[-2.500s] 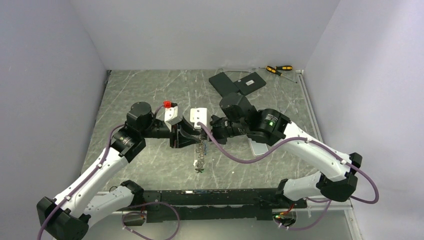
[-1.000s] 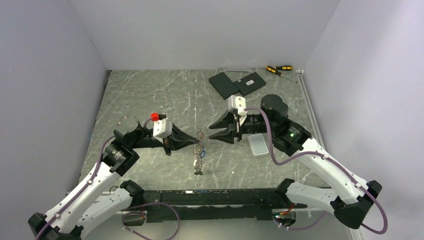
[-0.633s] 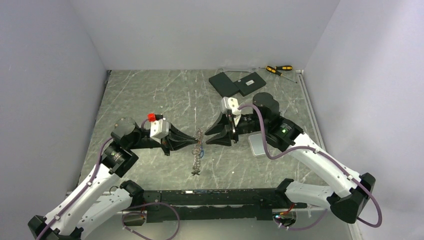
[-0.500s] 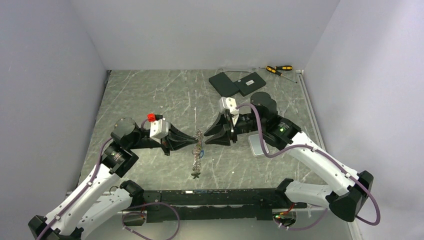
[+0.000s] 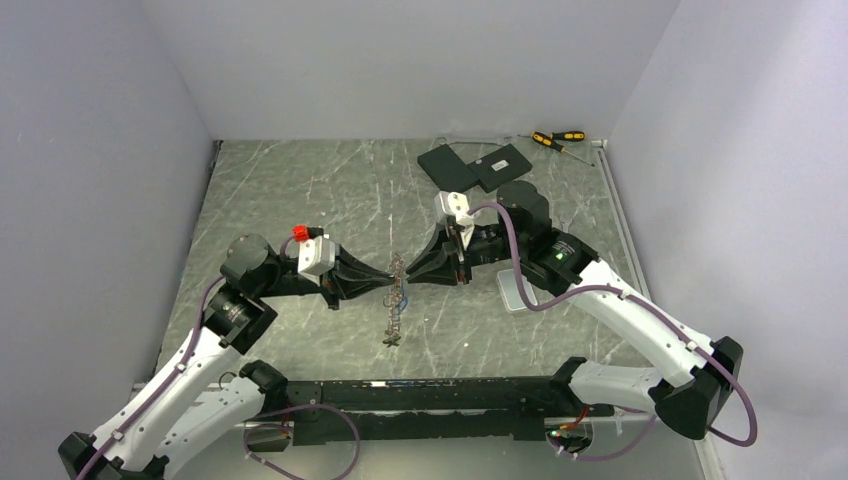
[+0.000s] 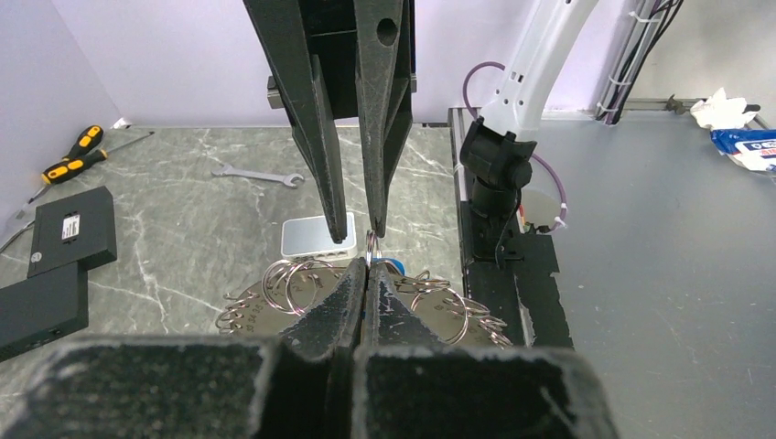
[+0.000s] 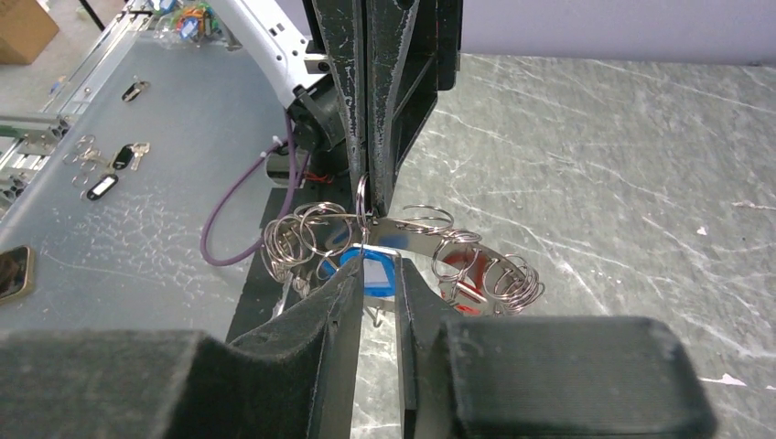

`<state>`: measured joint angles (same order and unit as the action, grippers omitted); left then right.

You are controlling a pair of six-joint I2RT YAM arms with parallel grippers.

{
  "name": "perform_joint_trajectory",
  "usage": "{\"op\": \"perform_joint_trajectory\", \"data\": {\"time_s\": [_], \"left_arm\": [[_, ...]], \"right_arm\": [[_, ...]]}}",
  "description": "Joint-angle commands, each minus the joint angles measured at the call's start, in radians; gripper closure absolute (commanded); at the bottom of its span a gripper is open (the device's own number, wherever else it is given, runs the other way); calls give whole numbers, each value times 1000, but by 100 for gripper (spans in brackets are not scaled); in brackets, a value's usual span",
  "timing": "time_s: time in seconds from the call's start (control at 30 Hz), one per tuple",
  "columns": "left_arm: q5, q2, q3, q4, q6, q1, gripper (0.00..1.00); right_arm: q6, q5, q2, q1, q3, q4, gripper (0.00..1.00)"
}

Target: Put the keys on the keyring

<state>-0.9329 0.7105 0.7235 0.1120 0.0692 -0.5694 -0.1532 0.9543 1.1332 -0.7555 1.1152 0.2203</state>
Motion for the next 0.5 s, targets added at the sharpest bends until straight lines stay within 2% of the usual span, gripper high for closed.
{"op": "perform_joint_trajectory", "data": {"time_s": [0.0, 0.2, 0.47], "left_arm": [[-26, -2, 7, 89, 20, 9, 100], [-27, -3, 6, 90, 22, 13, 100], [-30, 0, 4, 104, 35, 17, 100]], "right_arm": [[-7, 36, 0, -6, 50, -27, 78], [-24, 47, 1, -6, 63, 8, 70], [-11, 44, 16, -30, 69, -12, 70]]}}
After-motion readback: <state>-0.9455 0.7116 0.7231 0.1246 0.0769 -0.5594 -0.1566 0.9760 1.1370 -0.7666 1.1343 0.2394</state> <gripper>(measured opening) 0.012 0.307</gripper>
